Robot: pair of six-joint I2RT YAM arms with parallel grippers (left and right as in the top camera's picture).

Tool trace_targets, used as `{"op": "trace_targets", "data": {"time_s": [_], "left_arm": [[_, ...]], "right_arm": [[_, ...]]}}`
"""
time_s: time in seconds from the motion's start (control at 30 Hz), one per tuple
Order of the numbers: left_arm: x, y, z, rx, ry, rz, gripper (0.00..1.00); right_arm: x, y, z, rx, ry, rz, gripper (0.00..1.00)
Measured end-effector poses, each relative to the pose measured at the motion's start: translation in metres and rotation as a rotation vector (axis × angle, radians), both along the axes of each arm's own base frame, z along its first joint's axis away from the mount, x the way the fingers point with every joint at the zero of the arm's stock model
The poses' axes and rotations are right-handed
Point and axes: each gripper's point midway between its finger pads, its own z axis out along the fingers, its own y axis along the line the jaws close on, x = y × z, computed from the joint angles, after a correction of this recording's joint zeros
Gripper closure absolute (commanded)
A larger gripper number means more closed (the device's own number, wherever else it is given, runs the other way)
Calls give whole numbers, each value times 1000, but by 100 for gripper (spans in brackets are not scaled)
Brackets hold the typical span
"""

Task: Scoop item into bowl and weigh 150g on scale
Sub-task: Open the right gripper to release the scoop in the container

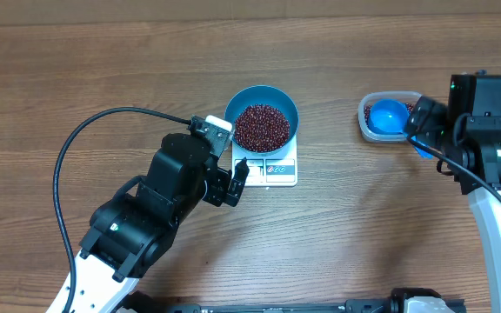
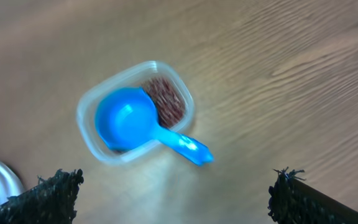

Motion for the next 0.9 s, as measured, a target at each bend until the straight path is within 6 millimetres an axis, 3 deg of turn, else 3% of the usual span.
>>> {"op": "trace_targets", "data": {"time_s": [0.1,0.3,0.9], "left_arm": [[0,0,0,0,0,0,0],[0,0,0,0,0,0,0],[0,0,0,0,0,0,0]], "right_arm": [[-7,0,-5,-54,70,86,0],[-3,10,-8,-51,83,179,0],[2,13,-9,-43,79,205,0]]}}
